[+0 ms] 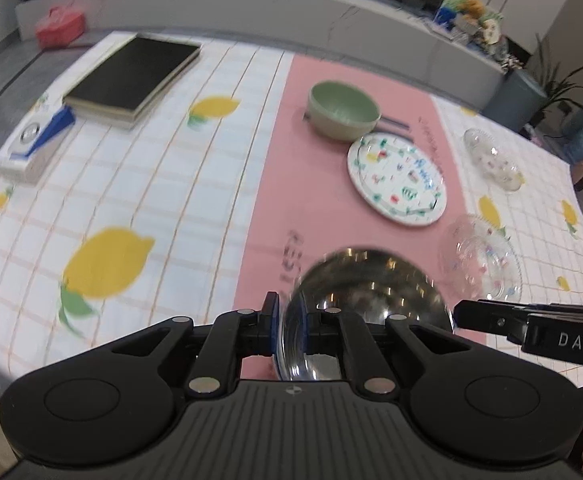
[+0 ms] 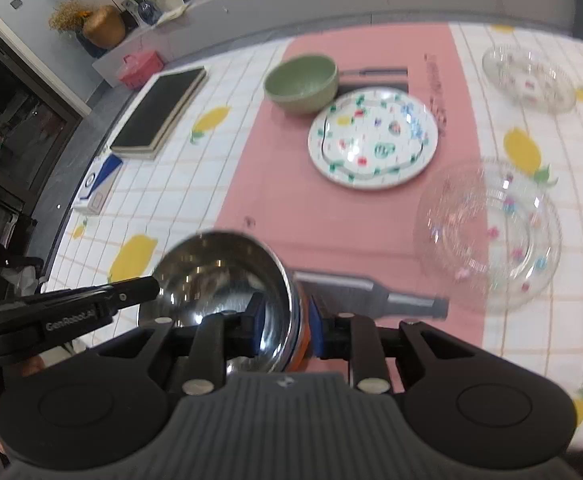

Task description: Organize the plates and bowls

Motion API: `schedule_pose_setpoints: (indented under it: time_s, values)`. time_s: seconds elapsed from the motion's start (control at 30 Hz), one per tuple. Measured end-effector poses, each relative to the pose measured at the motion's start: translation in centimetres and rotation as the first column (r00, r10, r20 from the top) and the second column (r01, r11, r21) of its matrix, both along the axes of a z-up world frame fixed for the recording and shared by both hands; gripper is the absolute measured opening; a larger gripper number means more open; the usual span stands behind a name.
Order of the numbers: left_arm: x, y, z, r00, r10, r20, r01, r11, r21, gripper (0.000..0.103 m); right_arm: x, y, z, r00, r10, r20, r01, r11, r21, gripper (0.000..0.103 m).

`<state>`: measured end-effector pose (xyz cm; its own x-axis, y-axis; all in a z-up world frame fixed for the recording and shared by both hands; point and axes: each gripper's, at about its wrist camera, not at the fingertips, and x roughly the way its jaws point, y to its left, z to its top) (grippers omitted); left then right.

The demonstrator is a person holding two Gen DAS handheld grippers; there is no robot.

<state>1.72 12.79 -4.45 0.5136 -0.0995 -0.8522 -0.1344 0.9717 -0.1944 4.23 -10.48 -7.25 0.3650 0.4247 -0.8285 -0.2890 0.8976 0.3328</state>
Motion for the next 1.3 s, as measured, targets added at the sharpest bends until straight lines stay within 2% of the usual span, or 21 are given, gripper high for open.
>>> schedule_pose_setpoints:
  time_s: [0.17,0.37,0.6,0.73,0.83,0.9,1.0,1.13,1.3]
  values:
    - [1.8,0.7,2.3,0.994,-0.043,0.101,0.037,0.997,0.065,0.010,1.9,-0.3,1.3,0.998,-0.011,0.059,0.013,0.999,-0.034,0.025]
    - [5.4,2.3,3.8,0.984,-0.054,0.172,0.036,0.993,0.110,0.010,4.9,0.2,2.2,0.992,-0.006,0.127,0.019,0.995,-0.099,0.032]
    - [9.7,3.2,3.5,0.973,-0.108,0.205,0.057,0.969,0.241,0.010,9.0,0.9,1.3,0.989,0.001,0.149,0.020,0.990,-0.136,0.032]
    - [11.9,2.8,2.7,0.968,-0.164,0.190,0.109,0.957,0.269,0.010,11.6,1.3,0.2,0.991,0.000,0.132,0.018,0.990,-0.137,0.032]
    - [13.5,2.5,1.9,0.962,-0.205,0.182,0.159,0.958,0.240,0.012,13.5,1.7,-0.7,0.994,-0.002,0.113,0.017,0.992,-0.126,0.033]
    - [14.7,2.5,1.2,0.962,-0.212,0.173,0.175,0.963,0.206,0.019,14.8,1.7,-1.3,0.995,-0.013,0.099,0.022,0.995,-0.098,0.038]
    - [16.6,2.5,0.2,0.963,-0.216,0.160,0.190,0.968,0.165,0.025,16.9,1.7,-2.2,0.996,-0.038,0.076,0.043,0.997,-0.071,0.038]
    - [19.2,2.6,-1.6,0.967,-0.222,0.122,0.208,0.971,0.115,0.026,19.6,2.1,-2.9,0.997,-0.053,0.059,0.055,0.998,-0.037,0.038]
    - [21.8,2.4,-3.0,0.970,-0.216,0.110,0.209,0.975,0.071,0.030,22.4,3.9,-3.1,0.997,-0.040,0.063,0.041,0.999,-0.018,0.038]
